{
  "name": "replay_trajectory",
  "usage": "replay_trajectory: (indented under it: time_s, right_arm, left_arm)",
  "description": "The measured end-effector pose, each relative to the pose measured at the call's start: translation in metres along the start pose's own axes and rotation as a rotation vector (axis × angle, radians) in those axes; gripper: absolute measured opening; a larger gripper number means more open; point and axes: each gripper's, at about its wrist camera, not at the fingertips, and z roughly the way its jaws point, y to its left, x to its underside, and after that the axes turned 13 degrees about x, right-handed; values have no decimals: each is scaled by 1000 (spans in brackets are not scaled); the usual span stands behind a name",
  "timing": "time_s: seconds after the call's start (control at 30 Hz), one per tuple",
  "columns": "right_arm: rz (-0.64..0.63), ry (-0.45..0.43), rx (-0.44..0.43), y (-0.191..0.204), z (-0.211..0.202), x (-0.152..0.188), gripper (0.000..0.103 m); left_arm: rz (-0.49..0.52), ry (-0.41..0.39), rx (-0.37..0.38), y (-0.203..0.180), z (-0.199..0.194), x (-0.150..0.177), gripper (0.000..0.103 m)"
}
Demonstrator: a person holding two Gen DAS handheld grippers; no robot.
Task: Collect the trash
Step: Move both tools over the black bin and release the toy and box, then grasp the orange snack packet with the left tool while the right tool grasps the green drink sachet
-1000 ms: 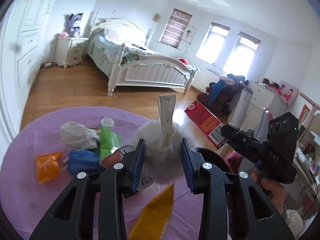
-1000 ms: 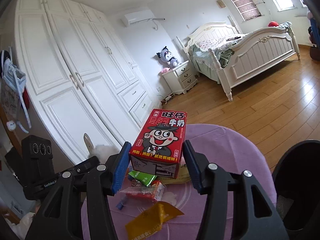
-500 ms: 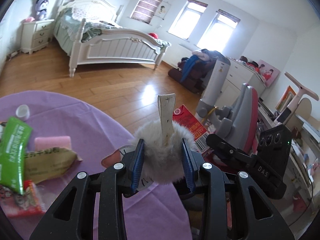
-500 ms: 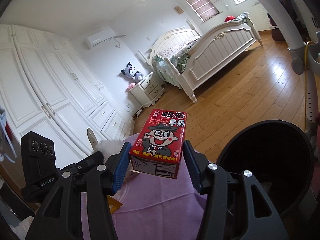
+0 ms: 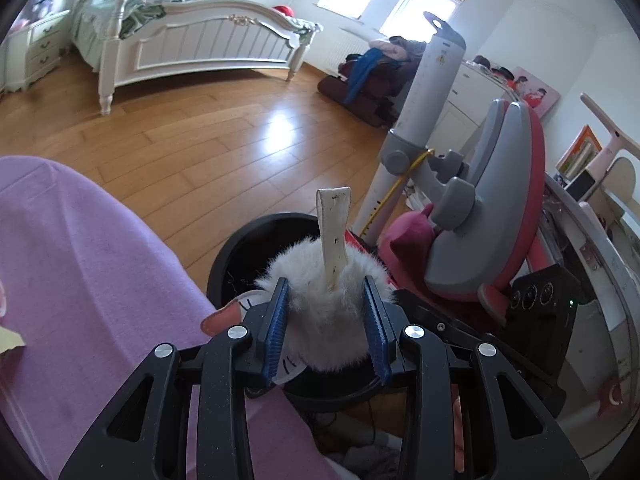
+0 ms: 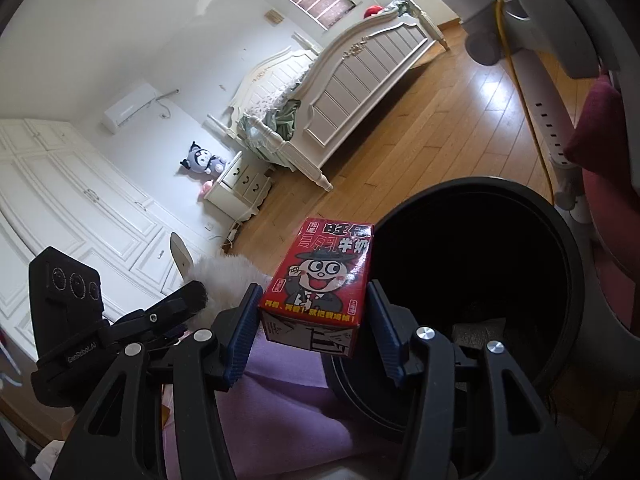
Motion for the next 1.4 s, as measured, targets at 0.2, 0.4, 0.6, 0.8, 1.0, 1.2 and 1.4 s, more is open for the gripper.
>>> replay_trajectory:
  time_s: [0.2, 0.4, 0.6, 0.8, 1.0, 1.2, 1.4]
  right_arm:
    - [43, 22, 11, -29, 3, 0, 52]
    - [60, 38, 18, -39, 4, 2, 52]
    - [81, 58, 32, -42, 3, 1, 55]
    - [73, 42, 50, -38, -6, 0, 70]
    - [18, 28, 33, -16, -14, 0, 72]
    - [-68, 42, 2, 26, -15, 8, 73]
    - [-196, 92, -58, 87, -7, 21, 73]
  left_arm:
    - [9, 43, -14, -4, 23, 0, 36]
    - [12, 73, -29, -5, 36, -2, 36]
    - [20, 86, -63, -7, 44, -3, 49]
    - [41, 58, -73, -13, 31, -3, 62]
    - [57, 6, -66, -22, -3, 0, 73]
    - [47, -91, -92, -24, -56, 8, 77]
    - [3, -191, -140, -3, -134, 24, 77]
